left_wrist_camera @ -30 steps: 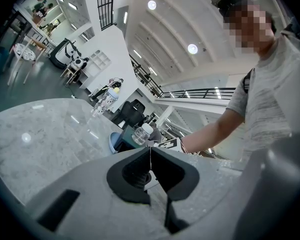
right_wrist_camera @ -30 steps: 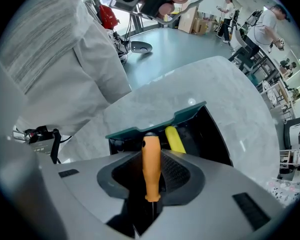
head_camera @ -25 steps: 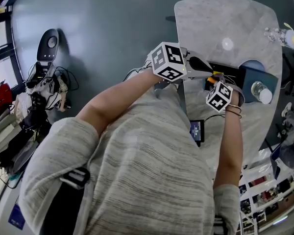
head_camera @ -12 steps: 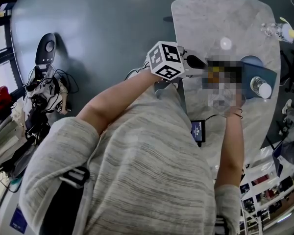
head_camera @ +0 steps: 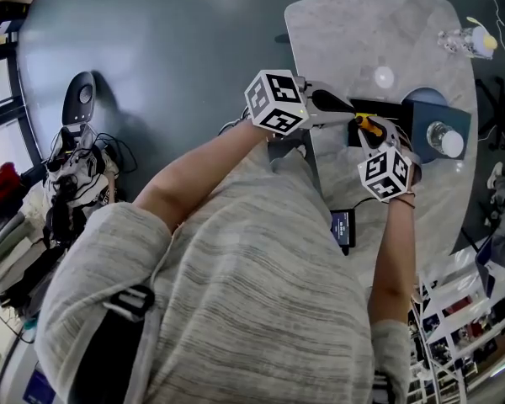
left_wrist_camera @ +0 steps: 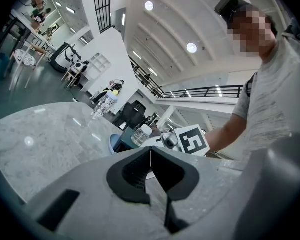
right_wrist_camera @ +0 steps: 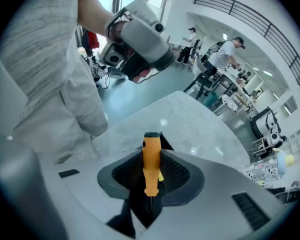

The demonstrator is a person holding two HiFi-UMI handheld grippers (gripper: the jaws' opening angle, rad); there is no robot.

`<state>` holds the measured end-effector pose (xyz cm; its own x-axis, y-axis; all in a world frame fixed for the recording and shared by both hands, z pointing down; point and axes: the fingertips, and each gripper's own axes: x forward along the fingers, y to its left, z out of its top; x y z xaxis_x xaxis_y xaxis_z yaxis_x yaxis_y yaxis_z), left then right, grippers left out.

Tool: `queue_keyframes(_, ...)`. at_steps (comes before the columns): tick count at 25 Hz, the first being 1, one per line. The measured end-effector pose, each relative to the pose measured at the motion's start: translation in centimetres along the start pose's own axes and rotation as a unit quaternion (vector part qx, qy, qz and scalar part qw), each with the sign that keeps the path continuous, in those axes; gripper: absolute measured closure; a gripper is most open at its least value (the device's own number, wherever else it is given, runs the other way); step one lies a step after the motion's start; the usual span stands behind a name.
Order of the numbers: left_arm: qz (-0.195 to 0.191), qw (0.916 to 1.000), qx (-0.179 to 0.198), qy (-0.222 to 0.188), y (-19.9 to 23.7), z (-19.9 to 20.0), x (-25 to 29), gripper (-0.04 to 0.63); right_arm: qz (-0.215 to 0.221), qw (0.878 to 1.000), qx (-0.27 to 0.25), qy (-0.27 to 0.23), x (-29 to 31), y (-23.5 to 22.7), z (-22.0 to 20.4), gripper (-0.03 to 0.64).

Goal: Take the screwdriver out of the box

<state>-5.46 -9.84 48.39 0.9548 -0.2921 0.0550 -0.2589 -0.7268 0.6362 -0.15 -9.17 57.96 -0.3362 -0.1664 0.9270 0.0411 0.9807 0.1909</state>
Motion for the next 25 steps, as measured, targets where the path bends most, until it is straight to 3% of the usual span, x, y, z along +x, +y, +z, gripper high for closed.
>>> queue_keyframes(8,-0.004,0.9999,0.014,0.007,-0.9,0.2,1.1,0.577,-0.079,0.985,0.126,-0.091,-3.7,-2.5,1.6,0.515)
queue_keyframes(14,-0.011,0.9995,0.024,0.015,-1.9,0.1,2.1,0.577,-0.128,0.967,0.171,-0.139,-6.5,-3.1,2.0,0.515)
queue_keyframes(25,-0.009,0.9976,0.055,0.041,-3.2,0.3,4.0,0.577,-0.225,0.902,0.275,-0.245,-13.9,-4.7,1.6,0.515)
